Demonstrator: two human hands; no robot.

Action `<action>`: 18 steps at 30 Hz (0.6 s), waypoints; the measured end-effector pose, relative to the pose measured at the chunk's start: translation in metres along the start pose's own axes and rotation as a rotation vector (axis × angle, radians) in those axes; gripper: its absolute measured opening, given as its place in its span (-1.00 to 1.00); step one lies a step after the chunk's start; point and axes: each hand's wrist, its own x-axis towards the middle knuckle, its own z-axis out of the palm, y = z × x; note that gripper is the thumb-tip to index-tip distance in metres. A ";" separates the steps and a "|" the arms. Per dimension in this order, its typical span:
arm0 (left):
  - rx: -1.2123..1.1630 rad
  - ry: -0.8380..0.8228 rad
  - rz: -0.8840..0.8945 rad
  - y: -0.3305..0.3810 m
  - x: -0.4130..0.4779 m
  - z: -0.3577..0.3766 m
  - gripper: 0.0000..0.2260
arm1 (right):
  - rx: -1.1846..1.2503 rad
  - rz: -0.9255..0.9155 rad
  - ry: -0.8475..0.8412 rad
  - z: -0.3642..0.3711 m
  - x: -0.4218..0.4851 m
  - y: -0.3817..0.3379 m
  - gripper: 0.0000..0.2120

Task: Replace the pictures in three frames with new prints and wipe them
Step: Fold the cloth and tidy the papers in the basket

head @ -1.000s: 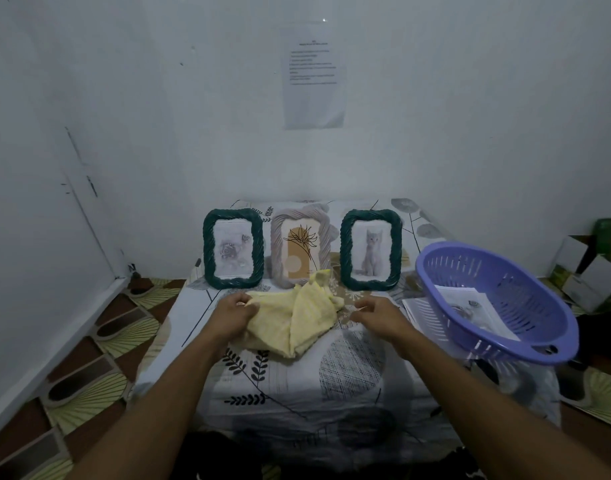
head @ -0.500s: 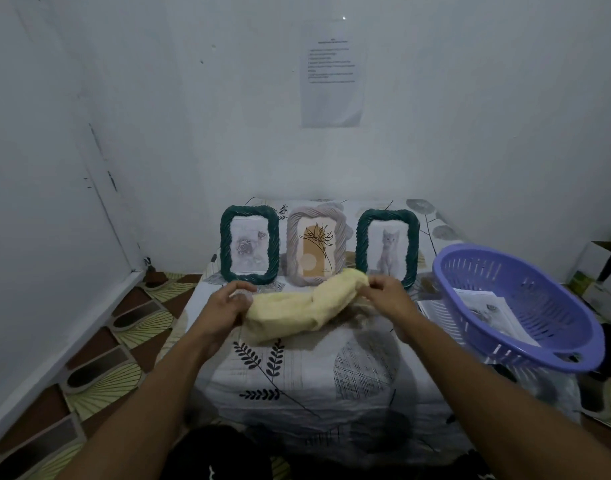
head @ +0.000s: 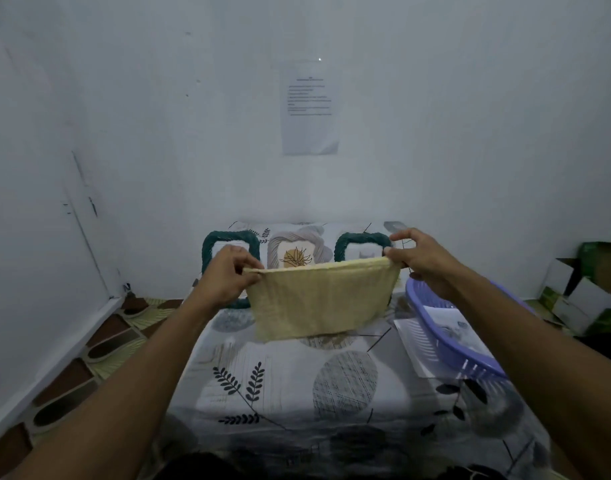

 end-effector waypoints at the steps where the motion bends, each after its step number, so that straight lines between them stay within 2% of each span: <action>1: 0.046 0.002 0.021 0.002 0.003 -0.002 -0.91 | -0.007 -0.009 -0.056 -0.006 -0.003 -0.005 -0.74; 5: 0.089 0.045 0.071 0.006 0.006 -0.005 -0.98 | -0.242 -0.125 -0.272 -0.016 -0.015 -0.015 -0.72; 8: 0.136 0.074 0.158 0.009 0.007 -0.003 -0.94 | -0.722 -0.362 -0.130 -0.012 -0.017 -0.015 -0.84; 9: 0.140 0.089 0.180 0.011 0.007 -0.004 -0.93 | -0.797 -0.426 -0.066 -0.012 -0.017 -0.016 -0.90; 11: 0.144 0.146 0.212 0.012 0.009 -0.006 -0.93 | -0.727 -0.493 0.040 -0.011 -0.013 -0.015 -0.89; 13: 0.137 0.196 0.234 0.014 0.012 -0.009 -0.93 | -0.468 -0.472 0.092 -0.014 -0.007 -0.011 -0.89; 16: 0.169 0.197 0.246 0.014 0.014 -0.015 -0.93 | -0.107 -0.382 0.043 -0.014 -0.009 -0.010 -0.89; 18: 0.195 0.186 0.243 0.014 0.015 -0.018 -0.91 | -0.052 -0.379 0.002 -0.013 -0.012 -0.012 -0.91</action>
